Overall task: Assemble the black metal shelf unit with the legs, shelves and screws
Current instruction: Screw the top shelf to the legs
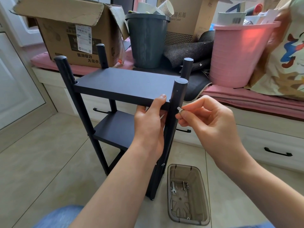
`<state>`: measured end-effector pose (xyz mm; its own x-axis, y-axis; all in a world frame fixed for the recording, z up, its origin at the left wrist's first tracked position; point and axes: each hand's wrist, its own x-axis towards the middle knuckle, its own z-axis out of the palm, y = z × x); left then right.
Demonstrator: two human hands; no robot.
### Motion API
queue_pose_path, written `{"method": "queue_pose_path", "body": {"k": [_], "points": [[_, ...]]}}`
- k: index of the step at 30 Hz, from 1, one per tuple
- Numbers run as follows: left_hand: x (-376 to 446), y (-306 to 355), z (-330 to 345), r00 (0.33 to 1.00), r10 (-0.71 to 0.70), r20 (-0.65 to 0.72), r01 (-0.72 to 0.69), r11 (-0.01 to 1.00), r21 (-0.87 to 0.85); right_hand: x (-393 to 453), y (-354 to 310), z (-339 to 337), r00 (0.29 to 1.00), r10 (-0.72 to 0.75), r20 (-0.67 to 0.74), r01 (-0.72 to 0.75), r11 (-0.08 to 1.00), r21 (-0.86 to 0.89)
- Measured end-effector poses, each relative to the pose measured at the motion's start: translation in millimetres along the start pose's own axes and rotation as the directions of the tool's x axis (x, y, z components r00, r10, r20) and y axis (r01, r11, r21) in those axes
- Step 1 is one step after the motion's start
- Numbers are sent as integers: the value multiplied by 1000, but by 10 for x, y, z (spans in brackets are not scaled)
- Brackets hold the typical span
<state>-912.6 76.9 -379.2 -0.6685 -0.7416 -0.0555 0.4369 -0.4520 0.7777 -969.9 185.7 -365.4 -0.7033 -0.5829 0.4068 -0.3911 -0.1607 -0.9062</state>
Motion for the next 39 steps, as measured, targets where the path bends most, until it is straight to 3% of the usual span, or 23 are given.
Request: {"method": "queue_pose_path", "body": {"k": [7,13,15,17,19,21,29,39], "points": [[-12,13,4,1000,-10,6,10,1000,15,-8,23,-2,1000,-19,2,19,999,-36],[-21,18,-5,1000,-22,20,22,1000,17,-42,19,16,989,-145,1,137,933,-334],[-19,23,-9,1000,-22,20,22,1000,20,-30,5,5,996,-88,-5,84,964,-251],[-20,27,-7,1000,-22,20,22,1000,21,-11,-27,-10,998,65,-13,-65,997,-34],[-24,27,-6,999,-23,22,22,1000,22,5,-49,-33,979,203,6,-201,969,142],[-26,25,-9,1000,-22,20,22,999,24,15,-51,-48,968,249,31,-250,946,204],[-23,28,-6,1000,-24,18,24,999,25,12,-11,-31,998,55,21,-56,998,12],[-23,34,-2,1000,-23,17,23,1000,2,35,24,-98,983,168,77,-177,976,129]]}}
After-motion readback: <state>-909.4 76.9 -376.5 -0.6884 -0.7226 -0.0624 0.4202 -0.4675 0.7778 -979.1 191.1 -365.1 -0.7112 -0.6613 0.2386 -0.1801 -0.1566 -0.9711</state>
